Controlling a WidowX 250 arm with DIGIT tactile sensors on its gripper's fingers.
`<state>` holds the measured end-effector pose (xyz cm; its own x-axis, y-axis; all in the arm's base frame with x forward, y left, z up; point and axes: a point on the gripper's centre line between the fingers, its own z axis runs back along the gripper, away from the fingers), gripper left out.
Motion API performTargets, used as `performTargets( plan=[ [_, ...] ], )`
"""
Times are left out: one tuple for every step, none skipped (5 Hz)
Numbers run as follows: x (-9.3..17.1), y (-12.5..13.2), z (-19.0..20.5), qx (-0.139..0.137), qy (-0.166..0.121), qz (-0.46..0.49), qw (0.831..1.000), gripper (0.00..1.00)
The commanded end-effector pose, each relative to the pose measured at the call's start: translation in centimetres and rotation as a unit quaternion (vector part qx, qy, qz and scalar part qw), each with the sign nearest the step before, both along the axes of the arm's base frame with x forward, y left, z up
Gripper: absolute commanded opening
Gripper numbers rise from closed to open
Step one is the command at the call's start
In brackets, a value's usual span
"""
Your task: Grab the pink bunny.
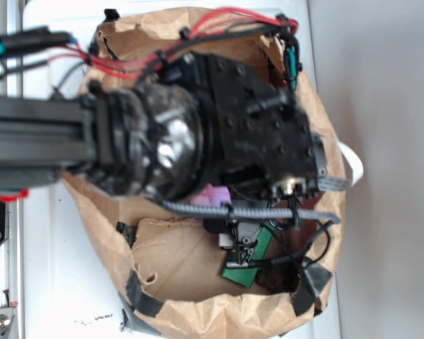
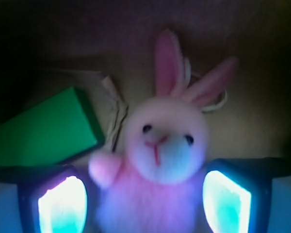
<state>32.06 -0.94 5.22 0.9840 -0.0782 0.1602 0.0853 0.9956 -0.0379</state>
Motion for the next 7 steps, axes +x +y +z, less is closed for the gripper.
performTargets(
  plan=[
    [-1.0,-1.2,-1.2,0.020,-0.022,-0.027,0.999,0.00],
    [-1.1,-0.6,-0.7,0.017,-0.037,-0.024,0.999,0.00],
    [-1.2,0.6,0.9,0.005,-0.040,-0.010,0.999,0.00],
    [-2.0,2.1,4.2,-0.024,-0.027,-0.004,0.999,0.00],
    [-3.0,3.7,8.9,-0.047,-0.006,0.028,0.998,0.00],
    [-3.4,5.1,10.9,-0.046,-0.016,0.058,0.997,0.00],
    [-4.4,5.9,12.1,-0.043,-0.027,0.063,0.997,0.00]
  ],
)
